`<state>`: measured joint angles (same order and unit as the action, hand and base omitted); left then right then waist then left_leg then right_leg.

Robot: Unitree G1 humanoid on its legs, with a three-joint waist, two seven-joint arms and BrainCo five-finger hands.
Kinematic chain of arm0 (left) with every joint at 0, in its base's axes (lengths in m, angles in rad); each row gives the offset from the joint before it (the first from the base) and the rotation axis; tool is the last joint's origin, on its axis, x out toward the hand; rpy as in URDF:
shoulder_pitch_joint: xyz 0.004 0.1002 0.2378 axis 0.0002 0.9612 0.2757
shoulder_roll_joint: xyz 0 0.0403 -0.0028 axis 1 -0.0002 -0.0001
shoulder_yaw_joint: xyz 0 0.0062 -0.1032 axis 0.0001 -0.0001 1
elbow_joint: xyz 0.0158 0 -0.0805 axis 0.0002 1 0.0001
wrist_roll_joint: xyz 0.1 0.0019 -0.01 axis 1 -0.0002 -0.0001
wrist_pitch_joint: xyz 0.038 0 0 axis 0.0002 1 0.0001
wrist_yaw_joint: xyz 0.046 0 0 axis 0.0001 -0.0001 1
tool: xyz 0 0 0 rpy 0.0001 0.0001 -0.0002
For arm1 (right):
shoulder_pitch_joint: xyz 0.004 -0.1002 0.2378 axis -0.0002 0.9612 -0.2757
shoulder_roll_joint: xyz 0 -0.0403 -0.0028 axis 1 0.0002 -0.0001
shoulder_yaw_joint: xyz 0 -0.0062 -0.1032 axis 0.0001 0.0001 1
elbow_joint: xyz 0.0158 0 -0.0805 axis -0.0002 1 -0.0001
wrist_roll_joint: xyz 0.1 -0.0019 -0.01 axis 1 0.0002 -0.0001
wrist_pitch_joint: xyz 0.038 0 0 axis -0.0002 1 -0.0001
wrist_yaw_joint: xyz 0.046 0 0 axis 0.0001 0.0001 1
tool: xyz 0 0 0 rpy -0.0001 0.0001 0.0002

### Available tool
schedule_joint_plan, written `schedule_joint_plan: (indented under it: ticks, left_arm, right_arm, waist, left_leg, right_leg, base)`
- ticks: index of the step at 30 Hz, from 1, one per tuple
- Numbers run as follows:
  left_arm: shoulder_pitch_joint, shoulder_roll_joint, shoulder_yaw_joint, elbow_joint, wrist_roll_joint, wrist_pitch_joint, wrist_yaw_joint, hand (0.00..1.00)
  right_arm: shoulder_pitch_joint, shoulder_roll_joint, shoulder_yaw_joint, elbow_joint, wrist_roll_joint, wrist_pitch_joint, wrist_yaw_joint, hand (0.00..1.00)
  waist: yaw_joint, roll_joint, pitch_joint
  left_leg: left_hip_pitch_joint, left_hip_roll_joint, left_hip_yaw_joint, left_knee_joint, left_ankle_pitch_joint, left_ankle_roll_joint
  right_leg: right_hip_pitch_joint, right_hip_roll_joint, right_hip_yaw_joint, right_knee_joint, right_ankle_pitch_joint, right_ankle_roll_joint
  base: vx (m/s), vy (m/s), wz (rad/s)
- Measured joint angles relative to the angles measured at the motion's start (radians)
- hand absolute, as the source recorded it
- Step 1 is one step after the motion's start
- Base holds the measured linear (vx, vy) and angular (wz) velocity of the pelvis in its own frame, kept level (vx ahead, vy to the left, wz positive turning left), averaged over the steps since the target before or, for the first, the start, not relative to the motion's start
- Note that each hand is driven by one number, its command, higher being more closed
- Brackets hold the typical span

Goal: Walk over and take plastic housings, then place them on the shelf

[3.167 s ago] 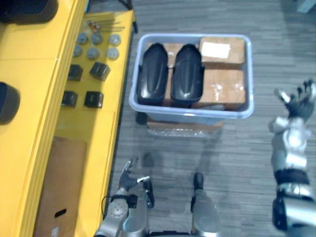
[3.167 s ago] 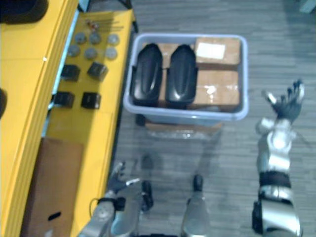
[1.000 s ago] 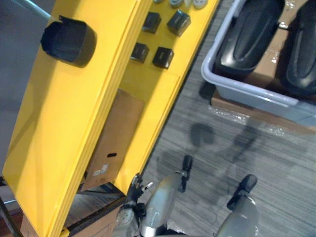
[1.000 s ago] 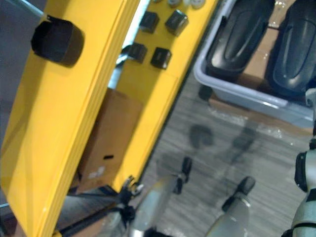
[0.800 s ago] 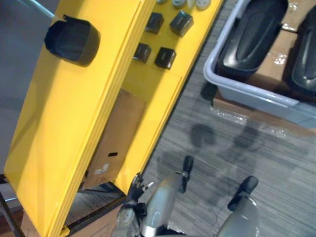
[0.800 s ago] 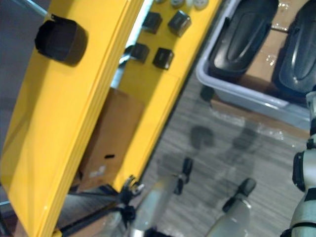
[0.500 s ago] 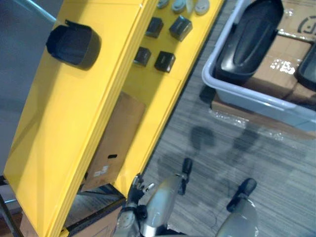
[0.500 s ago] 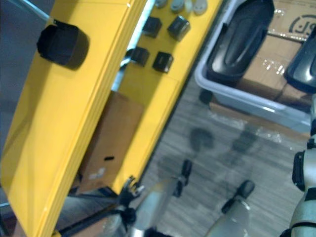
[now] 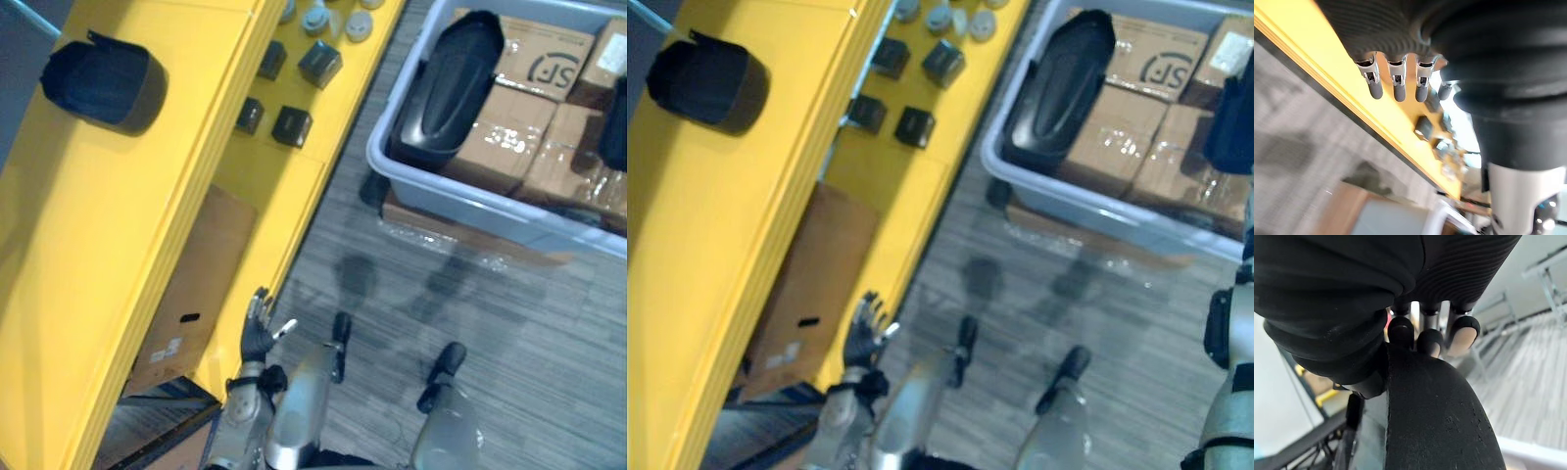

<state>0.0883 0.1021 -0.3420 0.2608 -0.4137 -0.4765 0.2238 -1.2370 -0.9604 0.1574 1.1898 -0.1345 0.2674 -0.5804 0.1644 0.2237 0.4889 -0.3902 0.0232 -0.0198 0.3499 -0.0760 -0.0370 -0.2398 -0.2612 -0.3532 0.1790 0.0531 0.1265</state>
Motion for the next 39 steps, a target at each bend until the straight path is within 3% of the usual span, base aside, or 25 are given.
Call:
schedule_joint_plan:
  ticks: [7, 15, 17, 21, 26, 30, 35, 39]
  left_arm:
    - [-0.012, 0.021, -0.026, -0.126, 0.038, -0.001, 0.012, 0.00]
    - [-0.063, 0.045, -0.057, -0.153, 0.023, 0.002, 0.005, 0.00]
    - [-0.081, 0.044, -0.075, -0.154, 0.025, 0.025, -0.012, 0.00]
    - [-0.136, 0.055, -0.093, -0.186, 0.027, 0.109, -0.079, 0.00]
    - [-0.301, 0.128, -0.100, -0.210, 0.018, 0.268, -0.123, 0.00]
    - [-0.481, 0.173, -0.035, -0.177, -0.083, 0.394, -0.118, 0.00]
    - [-0.606, 0.172, -0.017, -0.155, -0.145, 0.472, -0.120, 0.00]
    - [-0.653, 0.166, -0.012, -0.133, -0.171, 0.491, -0.115, 0.00]
  right_arm:
    - [-0.013, 0.029, 0.003, 0.005, 0.002, -0.072, -0.017, 1.00]
    - [-0.080, 0.068, 0.046, 0.002, 0.002, -0.152, -0.148, 1.00]
    - [-0.093, 0.069, 0.050, -0.011, 0.001, -0.179, -0.175, 1.00]
    - [-0.095, 0.081, 0.051, -0.100, -0.030, -0.211, -0.210, 1.00]
    - [-0.057, 0.142, 0.051, -0.248, -0.068, -0.225, -0.209, 1.00]
    - [0.047, 0.210, 0.039, -0.421, -0.093, -0.248, -0.204, 1.00]
    - [0.152, 0.268, 0.014, -0.578, -0.149, -0.263, -0.199, 1.00]
    - [0.222, 0.309, 0.012, -0.666, -0.184, -0.282, -0.196, 1.00]
  waist:
    - [-0.013, -0.014, 0.010]
    - [-0.011, -0.026, 0.018]
    - [-0.012, -0.028, 0.019]
    - [-0.031, -0.042, 0.029]
    - [-0.080, -0.085, 0.038]
    - [-0.115, -0.158, 0.032]
    - [-0.152, -0.183, 0.024]
    - [-0.157, -0.196, 0.017]
  left_leg:
    - [-0.006, 0.006, -0.001, 0.010, -0.003, -0.004]
    - [-0.049, 0.021, -0.001, 0.032, -0.005, -0.006]
    - [-0.049, 0.022, -0.001, 0.032, -0.004, -0.006]
    - [-0.046, 0.028, 0.001, 0.038, -0.005, -0.006]
    - [-0.015, 0.045, 0.023, 0.042, -0.008, -0.011]
    - [0.007, 0.071, 0.061, 0.041, -0.010, -0.018]
    - [0.030, 0.087, 0.089, 0.036, -0.011, -0.023]
    - [0.065, 0.095, 0.109, 0.005, -0.003, -0.033]
  right_leg:
    - [0.013, 0.014, -0.001, -0.033, 0.022, -0.007]
    - [-0.010, 0.036, -0.001, -0.058, 0.044, -0.014]
    - [-0.007, 0.038, -0.002, -0.061, 0.047, -0.015]
    - [-0.002, 0.042, -0.001, -0.064, 0.052, -0.020]
    - [0.018, 0.055, 0.013, -0.067, 0.062, -0.031]
    - [0.018, 0.080, 0.053, -0.084, 0.071, -0.048]
    - [0.025, 0.095, 0.082, -0.097, 0.088, -0.044]
    - [0.033, 0.103, 0.106, -0.099, 0.089, -0.045]
  base:
    - [-0.01, 0.010, -0.02]
    - [-0.01, 0.001, -0.02]
    - [0.00, 0.000, 0.00]
    - [0.00, 0.003, -0.01]
    - [-0.03, 0.007, -0.15]
    - [-0.05, -0.012, -0.31]
    - [-0.01, -0.007, -0.21]
    - [0.02, -0.008, -0.17]
